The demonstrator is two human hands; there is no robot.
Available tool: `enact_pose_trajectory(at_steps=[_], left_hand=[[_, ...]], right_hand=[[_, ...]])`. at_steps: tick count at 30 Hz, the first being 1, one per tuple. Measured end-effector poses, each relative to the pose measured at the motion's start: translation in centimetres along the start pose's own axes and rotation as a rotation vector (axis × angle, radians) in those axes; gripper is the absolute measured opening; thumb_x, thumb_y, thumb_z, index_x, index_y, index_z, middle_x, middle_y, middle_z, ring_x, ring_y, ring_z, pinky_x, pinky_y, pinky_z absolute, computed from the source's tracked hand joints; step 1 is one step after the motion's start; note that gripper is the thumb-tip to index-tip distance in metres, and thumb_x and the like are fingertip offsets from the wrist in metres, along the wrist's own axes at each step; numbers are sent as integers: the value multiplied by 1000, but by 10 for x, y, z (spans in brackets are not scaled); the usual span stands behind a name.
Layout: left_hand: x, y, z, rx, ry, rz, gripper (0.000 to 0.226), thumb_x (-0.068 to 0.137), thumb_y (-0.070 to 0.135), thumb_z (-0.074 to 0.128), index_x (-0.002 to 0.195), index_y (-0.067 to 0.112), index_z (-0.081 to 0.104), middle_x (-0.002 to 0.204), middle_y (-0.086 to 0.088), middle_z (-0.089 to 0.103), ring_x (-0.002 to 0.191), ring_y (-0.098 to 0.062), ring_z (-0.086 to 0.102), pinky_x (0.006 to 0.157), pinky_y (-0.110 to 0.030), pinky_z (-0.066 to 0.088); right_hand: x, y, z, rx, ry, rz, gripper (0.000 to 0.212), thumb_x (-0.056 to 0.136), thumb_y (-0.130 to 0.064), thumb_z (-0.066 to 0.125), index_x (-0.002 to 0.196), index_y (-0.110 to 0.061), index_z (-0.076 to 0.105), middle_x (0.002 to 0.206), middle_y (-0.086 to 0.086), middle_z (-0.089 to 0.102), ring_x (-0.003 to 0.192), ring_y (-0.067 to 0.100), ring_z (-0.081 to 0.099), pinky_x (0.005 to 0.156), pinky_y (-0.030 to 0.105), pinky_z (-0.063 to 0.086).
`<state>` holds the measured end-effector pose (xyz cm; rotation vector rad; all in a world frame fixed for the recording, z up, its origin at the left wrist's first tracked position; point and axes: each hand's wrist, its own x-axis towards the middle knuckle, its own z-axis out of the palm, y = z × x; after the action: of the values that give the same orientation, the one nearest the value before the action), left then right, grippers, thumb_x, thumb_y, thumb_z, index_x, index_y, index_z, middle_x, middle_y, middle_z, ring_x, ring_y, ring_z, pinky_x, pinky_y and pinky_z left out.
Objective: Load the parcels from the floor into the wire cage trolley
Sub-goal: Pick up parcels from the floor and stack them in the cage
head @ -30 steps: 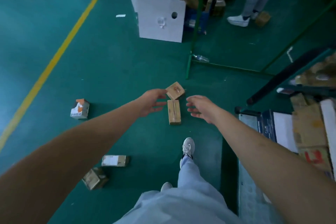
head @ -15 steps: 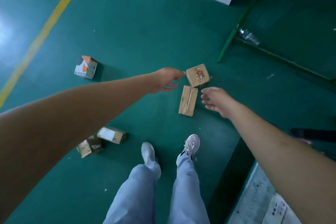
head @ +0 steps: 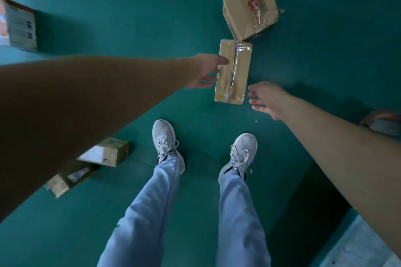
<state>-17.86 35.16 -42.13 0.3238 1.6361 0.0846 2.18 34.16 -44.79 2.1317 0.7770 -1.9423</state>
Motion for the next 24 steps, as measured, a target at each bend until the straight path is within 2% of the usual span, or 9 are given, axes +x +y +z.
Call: enact_pose_trajectory(at_steps=[4, 6, 9, 10, 12, 15, 18, 21, 24], left_hand=[[75, -27, 14, 12, -36, -34, 37, 101, 37, 59, 134, 24, 50, 124, 7, 56, 102, -11, 58, 95, -35, 52], [114, -38, 20, 12, -22, -51, 53, 99, 38, 62, 145, 26, 40, 137, 4, 49, 118, -16, 54, 104, -39, 50], [158, -55, 23, 15, -1, -71, 80, 93, 42, 67, 158, 31, 22, 155, 0, 38, 136, -23, 43, 110, -44, 46], [171, -60, 25, 0, -1, -85, 81, 93, 43, 68, 158, 31, 22, 155, 1, 38, 137, -22, 42, 110, -44, 46], [190, -65, 29, -18, -19, -112, 71, 91, 43, 68, 153, 30, 36, 150, 6, 44, 135, -19, 45, 109, -42, 46], [210, -69, 38, -48, -15, -133, 49, 82, 43, 69, 128, 30, 63, 130, 8, 65, 116, -16, 61, 102, -39, 49], [205, -64, 43, -82, -3, -122, 55, 74, 45, 70, 125, 28, 65, 119, 6, 69, 109, -17, 65, 104, -42, 49], [180, -51, 37, -102, -30, -90, 77, 78, 53, 74, 143, 25, 42, 132, 6, 61, 117, -19, 60, 111, -51, 40], [142, -33, 30, -156, -121, -75, 86, 76, 65, 73, 145, 29, 35, 142, -2, 56, 124, -33, 56, 111, -68, 32]], right_hand=[[72, 17, 11, 26, 48, 26, 19, 102, -19, 53, 121, -16, 58, 105, 2, 57, 94, 16, 57, 83, 29, 54], [111, 25, 18, 23, 91, 25, 23, 102, -20, 53, 124, -19, 56, 116, 1, 54, 105, 18, 53, 97, 34, 53], [149, 32, 30, -8, 114, -8, 56, 99, -31, 56, 152, -24, 38, 134, -3, 48, 124, 21, 48, 110, 40, 42], [161, 34, 34, -3, 112, -3, 63, 97, -35, 58, 155, -25, 33, 140, -4, 47, 127, 22, 48, 109, 39, 41], [179, 38, 42, 28, 83, 3, 58, 95, -38, 62, 147, -21, 45, 141, -4, 54, 118, 17, 55, 97, 33, 46], [194, 43, 51, 76, 92, -34, 34, 98, -35, 62, 125, -17, 57, 115, -3, 63, 92, 10, 57, 66, 25, 40], [188, 45, 49, 129, 127, -101, 50, 94, -54, 62, 129, -21, 51, 119, -4, 61, 101, 12, 58, 75, 29, 44], [161, 37, 34, 251, 111, -103, 62, 86, -71, 63, 129, -31, 43, 124, -7, 62, 112, 16, 63, 98, 40, 50], [123, 26, 15, 393, -17, -87, 59, 86, -71, 64, 126, -32, 43, 125, -5, 66, 112, 21, 68, 96, 53, 53]])
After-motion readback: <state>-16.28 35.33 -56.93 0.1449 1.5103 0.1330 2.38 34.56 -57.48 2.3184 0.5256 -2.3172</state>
